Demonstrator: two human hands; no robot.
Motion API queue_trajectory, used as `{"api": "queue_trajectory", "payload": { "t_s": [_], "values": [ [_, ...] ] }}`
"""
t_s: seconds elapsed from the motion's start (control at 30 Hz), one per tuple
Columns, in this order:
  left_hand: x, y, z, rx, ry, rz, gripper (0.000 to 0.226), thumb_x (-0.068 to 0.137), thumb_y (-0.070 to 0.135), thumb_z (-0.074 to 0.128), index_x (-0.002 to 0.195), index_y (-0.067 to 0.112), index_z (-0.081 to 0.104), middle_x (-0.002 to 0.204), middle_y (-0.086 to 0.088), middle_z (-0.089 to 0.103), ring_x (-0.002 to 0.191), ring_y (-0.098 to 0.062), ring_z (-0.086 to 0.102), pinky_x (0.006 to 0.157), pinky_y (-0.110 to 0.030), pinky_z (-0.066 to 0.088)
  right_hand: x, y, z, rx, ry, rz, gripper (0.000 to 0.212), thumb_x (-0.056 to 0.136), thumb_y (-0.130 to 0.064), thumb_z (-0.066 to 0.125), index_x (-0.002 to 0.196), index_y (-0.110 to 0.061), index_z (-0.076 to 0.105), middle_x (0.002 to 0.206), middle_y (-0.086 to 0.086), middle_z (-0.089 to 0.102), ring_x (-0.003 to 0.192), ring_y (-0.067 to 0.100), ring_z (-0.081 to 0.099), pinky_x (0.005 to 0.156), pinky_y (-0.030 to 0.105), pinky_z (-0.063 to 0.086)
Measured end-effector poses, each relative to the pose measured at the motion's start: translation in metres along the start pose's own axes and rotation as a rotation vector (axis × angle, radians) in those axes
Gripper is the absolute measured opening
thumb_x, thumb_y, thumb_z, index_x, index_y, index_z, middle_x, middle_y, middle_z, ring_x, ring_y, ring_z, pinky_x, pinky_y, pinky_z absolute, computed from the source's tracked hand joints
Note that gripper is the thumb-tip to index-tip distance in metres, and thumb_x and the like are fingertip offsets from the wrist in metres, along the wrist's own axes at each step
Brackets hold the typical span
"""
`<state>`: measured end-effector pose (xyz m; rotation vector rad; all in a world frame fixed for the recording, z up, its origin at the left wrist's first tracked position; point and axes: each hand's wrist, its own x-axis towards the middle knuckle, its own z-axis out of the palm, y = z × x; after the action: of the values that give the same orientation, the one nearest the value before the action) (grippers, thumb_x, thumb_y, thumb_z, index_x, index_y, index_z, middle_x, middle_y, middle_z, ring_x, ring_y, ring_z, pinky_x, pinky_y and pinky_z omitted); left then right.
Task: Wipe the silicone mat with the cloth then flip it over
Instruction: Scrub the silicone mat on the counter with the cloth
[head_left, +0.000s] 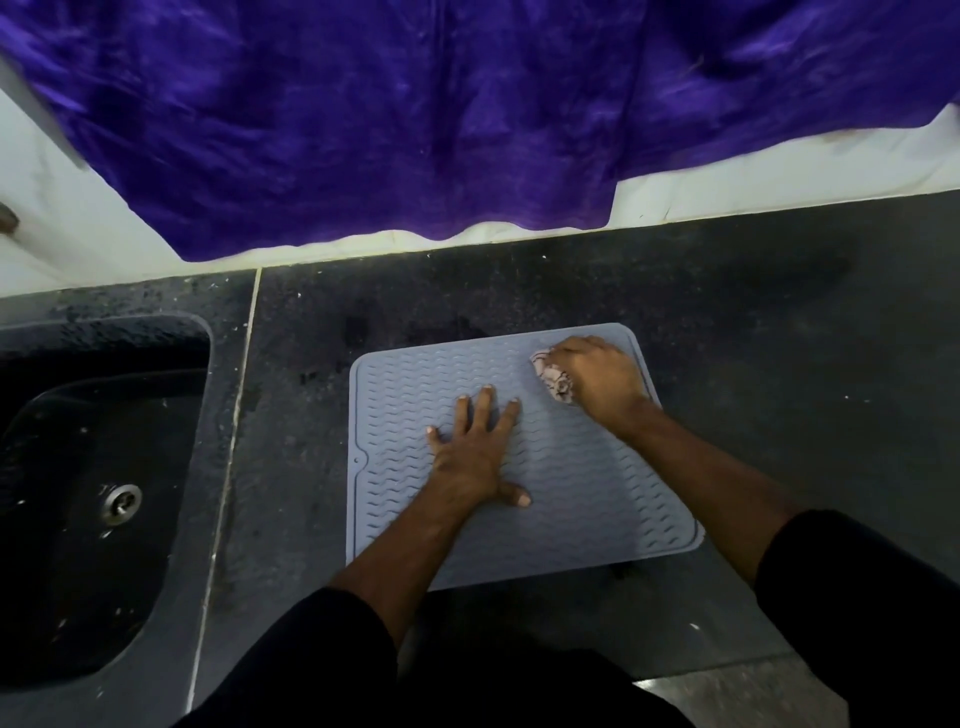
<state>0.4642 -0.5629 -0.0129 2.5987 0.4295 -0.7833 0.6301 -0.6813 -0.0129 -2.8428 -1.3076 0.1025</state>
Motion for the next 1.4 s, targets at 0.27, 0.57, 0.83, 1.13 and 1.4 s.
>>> {"api": "queue_trajectory", "payload": {
  "t_s": [0.27,0.57,0.83,1.13,1.4],
  "values": [
    [-0.002,-0.007,0.001,0.032,-0.002,-0.026,0.126,0.067,0.056,0.078,0.15,0.036,-0.014,0.155,0.001,-0.034,0.143,-0.031,-0.027,0.109,-0.071,0.003,0.007,-0.035,0.0,0.128,-0.017,-0.157,0.04,0.093,-0.024,0.056,0.133,-0.018,0.056,0.137,0.004,0.054,0.126,0.025,0.048,0.108,0.035,0.034],
    [-0.003,-0.006,-0.001,-0.005,0.002,-0.004,0.126,0.069,0.053,0.078,0.149,0.038,-0.018,0.155,0.0,-0.035,0.143,-0.03,-0.028,0.111,-0.07,0.0,-0.005,0.01,-0.008,0.106,-0.022,0.16,0.034,0.095,-0.035,0.054,0.125,-0.018,0.059,0.128,0.005,0.058,0.116,0.026,0.054,0.097,0.038,0.045],
    [-0.001,-0.004,-0.002,0.017,-0.01,-0.03,0.127,0.067,0.055,0.079,0.15,0.038,-0.017,0.154,0.002,-0.036,0.143,-0.03,-0.028,0.11,-0.07,0.002,-0.017,-0.018,0.004,0.117,-0.004,-0.06,0.046,0.089,-0.013,0.06,0.134,-0.018,0.053,0.14,0.004,0.05,0.128,0.025,0.045,0.108,0.037,0.036],
    [-0.001,-0.004,-0.003,0.016,-0.016,-0.029,0.128,0.068,0.054,0.079,0.149,0.038,-0.019,0.154,0.001,-0.036,0.142,-0.031,-0.029,0.11,-0.07,-0.001,-0.006,-0.005,-0.006,0.176,0.04,0.032,0.032,0.092,-0.029,0.058,0.123,-0.021,0.06,0.126,0.004,0.061,0.113,0.025,0.057,0.096,0.038,0.048],
    [-0.003,-0.004,-0.003,0.005,-0.021,-0.023,0.128,0.068,0.054,0.078,0.15,0.038,-0.018,0.153,0.0,-0.037,0.142,-0.03,-0.03,0.11,-0.07,-0.001,-0.023,0.014,0.006,0.069,-0.006,0.016,0.035,0.087,-0.024,0.065,0.122,-0.018,0.061,0.126,0.005,0.057,0.115,0.028,0.053,0.091,0.039,0.048]
  ]
}}
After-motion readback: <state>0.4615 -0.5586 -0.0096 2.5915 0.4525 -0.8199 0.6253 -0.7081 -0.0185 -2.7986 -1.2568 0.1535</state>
